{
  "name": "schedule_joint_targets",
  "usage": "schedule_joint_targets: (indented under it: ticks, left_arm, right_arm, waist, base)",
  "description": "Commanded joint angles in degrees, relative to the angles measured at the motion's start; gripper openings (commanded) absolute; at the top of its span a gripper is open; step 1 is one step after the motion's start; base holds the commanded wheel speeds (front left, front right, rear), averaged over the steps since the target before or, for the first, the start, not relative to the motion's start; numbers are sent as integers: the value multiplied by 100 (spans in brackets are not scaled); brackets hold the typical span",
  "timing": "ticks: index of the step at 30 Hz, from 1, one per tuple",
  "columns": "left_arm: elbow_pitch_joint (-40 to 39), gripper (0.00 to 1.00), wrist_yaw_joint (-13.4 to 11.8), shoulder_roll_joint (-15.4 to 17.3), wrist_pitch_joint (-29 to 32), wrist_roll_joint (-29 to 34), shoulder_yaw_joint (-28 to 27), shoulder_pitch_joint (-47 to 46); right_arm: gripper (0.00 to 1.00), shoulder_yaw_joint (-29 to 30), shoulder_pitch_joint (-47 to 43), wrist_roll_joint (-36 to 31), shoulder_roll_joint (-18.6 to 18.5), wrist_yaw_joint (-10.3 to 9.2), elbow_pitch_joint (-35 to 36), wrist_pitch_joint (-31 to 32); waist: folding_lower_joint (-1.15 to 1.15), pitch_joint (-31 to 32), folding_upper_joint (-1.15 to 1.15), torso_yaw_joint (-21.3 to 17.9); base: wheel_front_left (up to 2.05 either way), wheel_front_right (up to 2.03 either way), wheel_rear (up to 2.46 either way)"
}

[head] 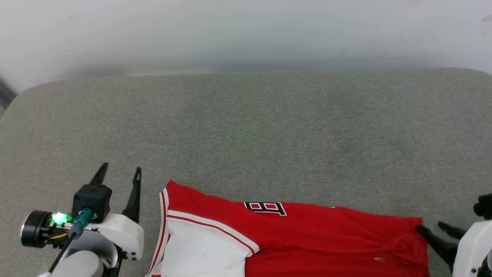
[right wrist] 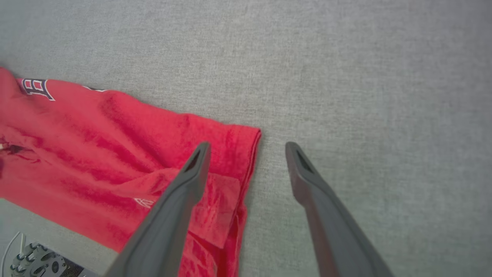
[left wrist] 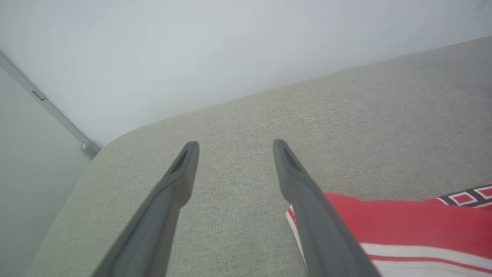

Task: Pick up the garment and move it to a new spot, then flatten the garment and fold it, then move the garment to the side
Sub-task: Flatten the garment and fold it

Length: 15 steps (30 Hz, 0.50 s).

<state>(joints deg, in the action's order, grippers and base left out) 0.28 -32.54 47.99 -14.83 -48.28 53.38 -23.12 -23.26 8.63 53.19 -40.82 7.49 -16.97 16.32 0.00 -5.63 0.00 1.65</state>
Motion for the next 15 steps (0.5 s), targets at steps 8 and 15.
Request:
schedule_joint_targets:
  ticks: [8,15]
  left_arm:
    - [-325,100,-381,-739,-40,1069,-1377,935]
    - [-501,100,-282,-1526,-36,1997,-2447,1795]
  right_arm:
    - [100,156,-608,414,536,0,-63,513]
    - [100,-101,-1002,502,1017,0,-45,841]
  waist:
    - [0,-97,0,86]
    - [0,-103,0,148]
  base:
    - [0,0,0]
    - [0,0,0]
